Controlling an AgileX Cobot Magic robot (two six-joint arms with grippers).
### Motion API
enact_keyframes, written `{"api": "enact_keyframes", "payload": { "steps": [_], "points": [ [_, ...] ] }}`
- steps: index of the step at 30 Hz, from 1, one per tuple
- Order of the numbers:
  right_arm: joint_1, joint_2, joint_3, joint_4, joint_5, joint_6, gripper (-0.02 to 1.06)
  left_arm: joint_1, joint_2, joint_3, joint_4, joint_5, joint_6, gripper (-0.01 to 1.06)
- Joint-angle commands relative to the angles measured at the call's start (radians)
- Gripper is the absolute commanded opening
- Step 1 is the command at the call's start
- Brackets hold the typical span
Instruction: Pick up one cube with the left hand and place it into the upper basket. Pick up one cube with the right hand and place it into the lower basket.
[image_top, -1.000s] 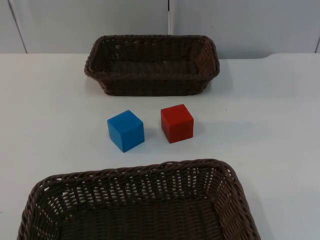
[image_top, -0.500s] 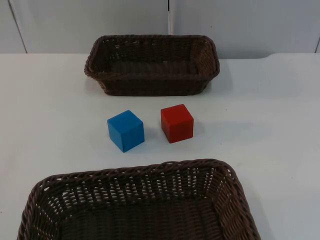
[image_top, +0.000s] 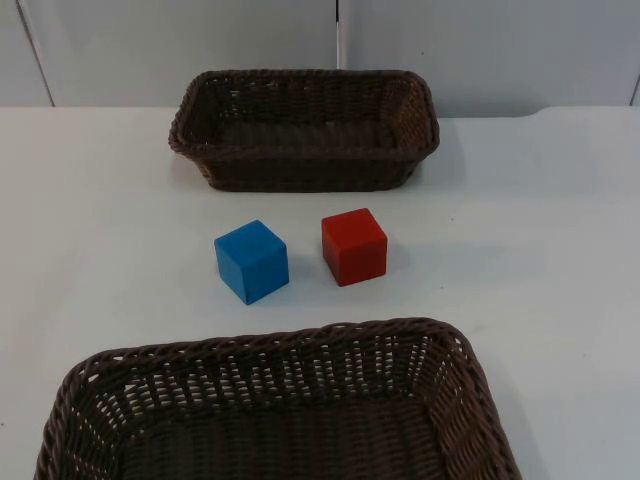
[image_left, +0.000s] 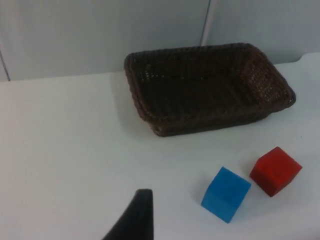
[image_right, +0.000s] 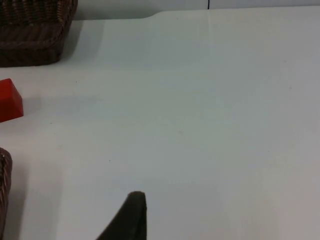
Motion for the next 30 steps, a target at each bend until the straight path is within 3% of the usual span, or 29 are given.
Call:
{"api": "enact_keyframes", "payload": {
  "steps": [1, 17, 30],
  "points": [
    [-0.007, -0.002, 0.001, 0.001, -0.004, -0.010, 1.05, -0.020, 0.020, -0.027, -0.014, -0.004, 0.007, 1.05],
    [-0.007, -0.002, 0.001, 0.001, -0.004, -0.010, 1.05, -0.049, 0.171, -0.138, -0.005, 0.001, 0.068, 1.05],
    [-0.007, -0.002, 0.001, -0.003, -0.004, -0.010, 1.05, -0.254, 0.416, -0.279, 0.079, -0.015, 0.093, 1.05]
  ]
}}
